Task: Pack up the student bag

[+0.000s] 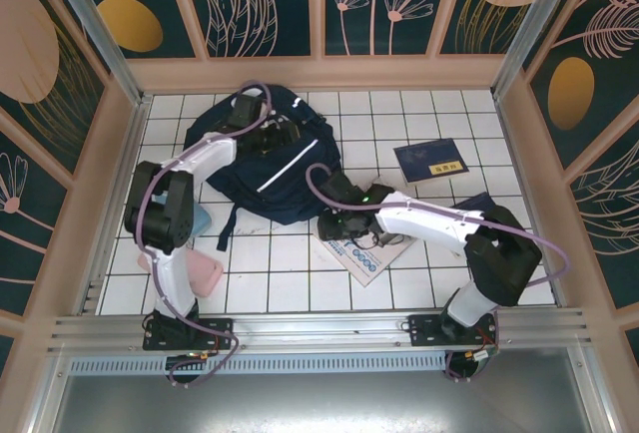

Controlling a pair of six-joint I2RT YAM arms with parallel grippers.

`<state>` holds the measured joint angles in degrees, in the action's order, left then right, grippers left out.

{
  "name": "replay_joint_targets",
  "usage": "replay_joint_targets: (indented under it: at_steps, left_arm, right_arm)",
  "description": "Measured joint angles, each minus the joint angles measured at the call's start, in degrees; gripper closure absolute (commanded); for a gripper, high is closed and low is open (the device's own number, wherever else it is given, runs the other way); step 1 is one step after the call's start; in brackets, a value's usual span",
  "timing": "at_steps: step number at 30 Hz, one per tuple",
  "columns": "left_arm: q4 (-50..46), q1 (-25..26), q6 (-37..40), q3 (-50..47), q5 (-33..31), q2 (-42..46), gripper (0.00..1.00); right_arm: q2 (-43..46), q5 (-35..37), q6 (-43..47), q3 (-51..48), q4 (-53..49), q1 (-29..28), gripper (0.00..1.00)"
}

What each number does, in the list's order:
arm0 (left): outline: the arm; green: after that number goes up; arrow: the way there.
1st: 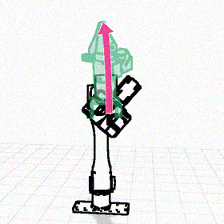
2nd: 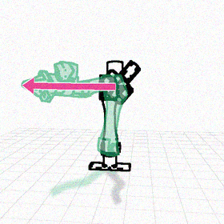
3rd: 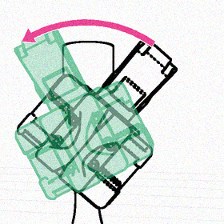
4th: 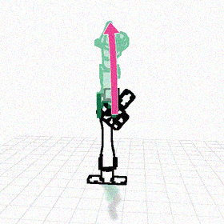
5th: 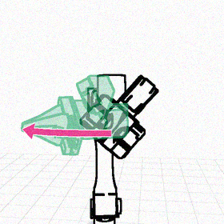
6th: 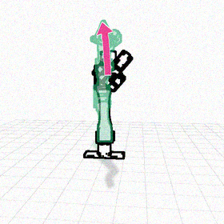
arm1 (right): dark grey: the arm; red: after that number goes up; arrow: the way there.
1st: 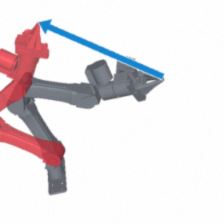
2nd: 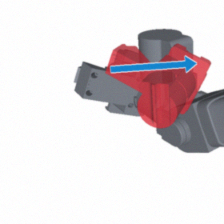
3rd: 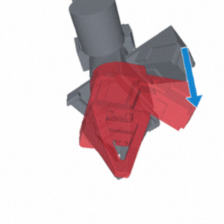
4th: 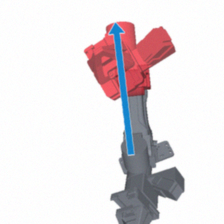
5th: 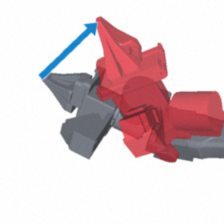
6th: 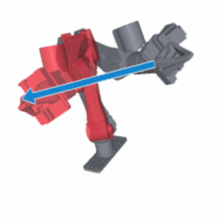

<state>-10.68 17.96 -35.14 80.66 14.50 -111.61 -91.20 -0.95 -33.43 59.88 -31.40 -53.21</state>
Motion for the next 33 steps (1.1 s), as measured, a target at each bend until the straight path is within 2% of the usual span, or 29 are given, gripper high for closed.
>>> replay_joint_targets:
  at_steps: [6, 10, 15, 19, 26, 33]
  left_arm:
    - [1.5, -0.5, -1.4, -5.5, -0.3, 3.1, 0.19]
    - [1.7, -0.2, -2.1, -7.8, -0.4, 4.4, 0.19]
    - [1.7, -0.2, -2.5, -9.3, -2.7, 6.3, 0.19]
    - [1.7, -0.2, -2.6, -10.4, -6.1, 7.9, 0.19]
    - [1.7, -0.2, -3.4, -11.9, -11.5, 9.8, 0.18]
    - [1.8, -0.3, -6.3, -14.8, -16.6, 12.5, 0.17]
  right_arm:
    - [-6.4, -2.6, 0.0, 1.4, 0.7, -1.6, 0.55]
    - [-10.0, -5.2, 0.9, 4.4, 1.8, -1.6, 0.70]
    - [-11.8, -7.2, 1.6, 6.6, 3.2, -1.7, 0.75]
    - [-14.6, -6.0, 1.5, 7.9, 3.0, -1.6, 0.79]
    - [-15.4, -4.2, 1.4, 7.5, 3.3, -1.1, 0.78]
    - [-8.6, -2.4, 1.8, -0.6, 5.3, 5.9, 0.78]
